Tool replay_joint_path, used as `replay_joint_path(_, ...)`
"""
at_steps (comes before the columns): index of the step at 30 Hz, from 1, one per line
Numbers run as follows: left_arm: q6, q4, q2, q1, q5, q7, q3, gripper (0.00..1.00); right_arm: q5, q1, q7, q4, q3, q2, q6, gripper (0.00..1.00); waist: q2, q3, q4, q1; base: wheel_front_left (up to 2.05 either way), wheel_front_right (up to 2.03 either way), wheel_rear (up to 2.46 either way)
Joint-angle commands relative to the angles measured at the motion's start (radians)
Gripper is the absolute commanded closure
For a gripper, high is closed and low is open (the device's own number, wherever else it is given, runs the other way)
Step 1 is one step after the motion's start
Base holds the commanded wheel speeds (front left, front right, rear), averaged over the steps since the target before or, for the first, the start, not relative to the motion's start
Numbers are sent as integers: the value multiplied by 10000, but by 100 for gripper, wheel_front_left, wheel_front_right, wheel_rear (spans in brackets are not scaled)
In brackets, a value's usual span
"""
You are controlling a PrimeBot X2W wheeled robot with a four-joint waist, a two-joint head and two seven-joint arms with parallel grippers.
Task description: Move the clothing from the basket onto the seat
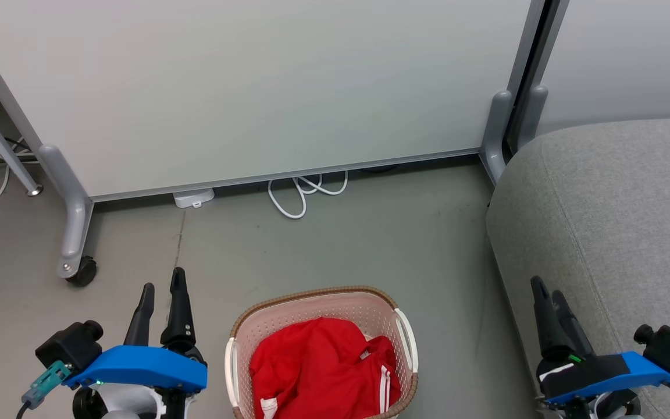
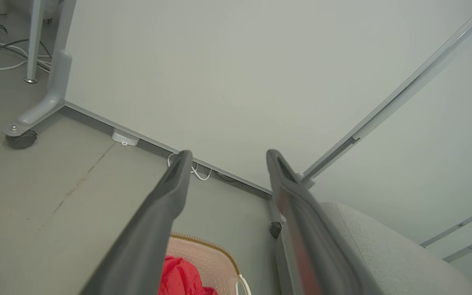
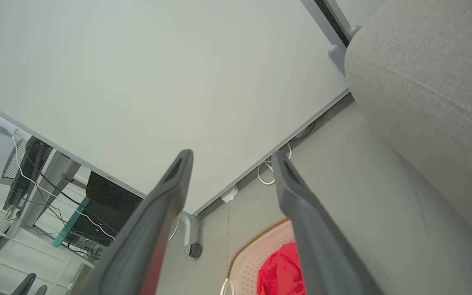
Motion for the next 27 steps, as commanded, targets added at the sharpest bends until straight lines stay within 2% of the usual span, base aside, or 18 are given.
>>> replay_joint_path(1,61,-90,101,-259,287,-98,-52,0,-289,-159,-83,-79,33,-72,17,0,-1,1,2,0,0,0,0)
replay_joint_path(27,301,-42,220,-327,3116,-822,-727,0,-3135,-166,-808,76,293,-95,22,0,-1,-3,14,0,0,0,0)
